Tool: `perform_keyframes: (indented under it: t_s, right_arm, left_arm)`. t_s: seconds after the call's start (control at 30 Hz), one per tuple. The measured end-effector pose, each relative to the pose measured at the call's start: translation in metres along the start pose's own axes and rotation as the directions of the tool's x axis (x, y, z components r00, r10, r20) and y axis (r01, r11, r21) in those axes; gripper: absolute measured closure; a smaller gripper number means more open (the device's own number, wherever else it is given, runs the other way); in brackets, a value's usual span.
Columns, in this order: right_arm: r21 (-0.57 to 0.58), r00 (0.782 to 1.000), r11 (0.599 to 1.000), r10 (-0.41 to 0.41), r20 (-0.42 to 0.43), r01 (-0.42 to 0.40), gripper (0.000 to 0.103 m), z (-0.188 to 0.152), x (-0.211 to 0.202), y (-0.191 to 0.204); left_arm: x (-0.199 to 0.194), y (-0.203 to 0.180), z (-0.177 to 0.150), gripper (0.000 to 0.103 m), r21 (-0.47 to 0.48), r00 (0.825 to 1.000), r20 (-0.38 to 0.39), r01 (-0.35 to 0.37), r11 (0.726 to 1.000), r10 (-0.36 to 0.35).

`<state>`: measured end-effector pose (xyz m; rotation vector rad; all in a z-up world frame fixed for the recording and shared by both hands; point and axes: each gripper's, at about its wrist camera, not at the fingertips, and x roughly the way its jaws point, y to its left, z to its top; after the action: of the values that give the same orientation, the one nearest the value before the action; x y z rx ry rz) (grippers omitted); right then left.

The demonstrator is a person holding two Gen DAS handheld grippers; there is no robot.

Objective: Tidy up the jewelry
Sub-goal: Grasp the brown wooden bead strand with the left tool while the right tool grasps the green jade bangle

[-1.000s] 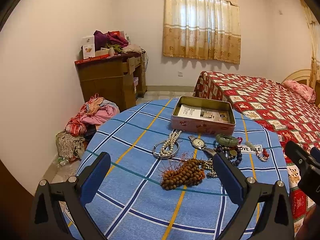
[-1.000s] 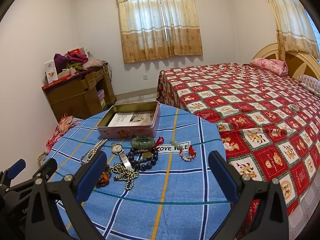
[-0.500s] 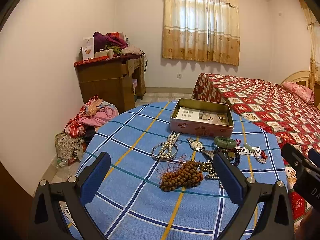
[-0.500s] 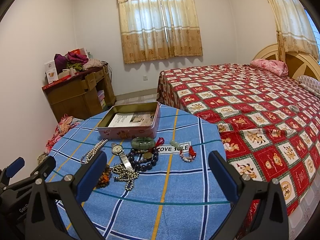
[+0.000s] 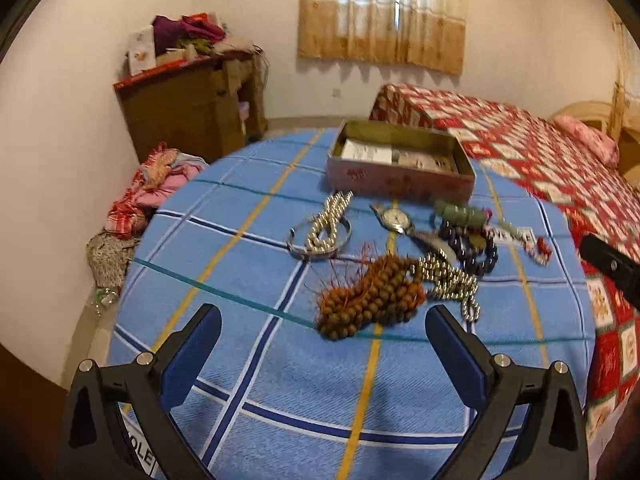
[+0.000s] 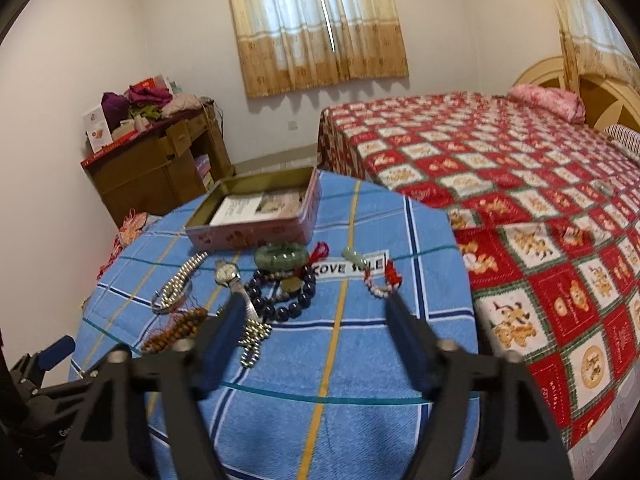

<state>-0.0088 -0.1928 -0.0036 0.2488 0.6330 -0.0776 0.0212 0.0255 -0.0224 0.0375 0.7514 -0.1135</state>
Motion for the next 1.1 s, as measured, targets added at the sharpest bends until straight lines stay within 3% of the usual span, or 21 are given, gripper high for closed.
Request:
perform_keyframes:
  t_s: [0.13,0.2,0.33,0.47,0.6,0.63,0.67,0.7,0.8,0.87,1.1]
  right_arm:
    - [0.025,0.999,1.000,0.007,-0.042,-0.005,0.041,-0.003,0.011,-0.004]
    - [0.024,0.998,1.000,0.010,-0.055,-0.008,0.041,-0.004,0.015,-0.004]
    - [0.019,0.997,1.000,0.015,-0.072,-0.014,0.040,-0.004,0.023,-0.004]
    - [0.022,0.996,1.000,0.008,-0.091,-0.006,0.040,-0.003,0.031,-0.007]
    - [0.036,0.993,0.999,0.009,-0.120,-0.005,0.040,-0.005,0.041,-0.010]
    - [0.038,0.992,0.999,0.015,-0.127,-0.010,0.040,-0.005,0.043,-0.011]
    - [0.038,0.991,0.999,0.025,-0.131,-0.020,0.040,-0.005,0.045,-0.010]
    - [0.033,0.990,0.999,0.039,-0.135,-0.035,0.040,-0.004,0.047,-0.009]
    - [0.023,0.988,0.997,0.075,-0.135,-0.073,0.041,0.001,0.051,-0.006]
    - [0.035,0.984,0.994,0.104,-0.143,-0.100,0.050,0.008,0.057,-0.008]
    - [0.085,0.961,0.974,0.220,-0.169,-0.208,0.061,0.045,0.097,-0.007]
  left_arm:
    - [0.013,-0.002,0.005,0.014,0.004,0.998,-0.004,0.069,0.998,-0.069]
    - [0.031,-0.005,0.011,0.027,0.014,0.995,-0.044,0.093,0.996,-0.092]
    - [0.065,-0.016,0.015,0.028,0.046,0.979,-0.136,0.158,0.986,-0.151]
    - [0.084,-0.025,0.011,0.028,0.083,0.970,-0.197,0.162,0.983,-0.143]
    - [0.084,-0.027,0.007,0.031,0.121,0.972,-0.197,0.152,0.981,-0.127]
    - [0.083,-0.024,0.007,0.037,0.118,0.972,-0.192,0.158,0.980,-0.134]
    - [0.081,-0.022,0.008,0.051,0.119,0.973,-0.184,0.161,0.980,-0.137]
    - [0.080,-0.019,0.008,0.053,0.108,0.972,-0.180,0.172,0.979,-0.151]
    - [0.078,-0.007,0.009,0.056,0.055,0.967,-0.163,0.205,0.977,-0.193]
    - [0.073,-0.003,0.012,0.058,0.039,0.970,-0.129,0.210,0.977,-0.204]
    - [0.020,0.017,0.040,0.058,0.003,0.964,0.087,0.253,0.967,-0.252]
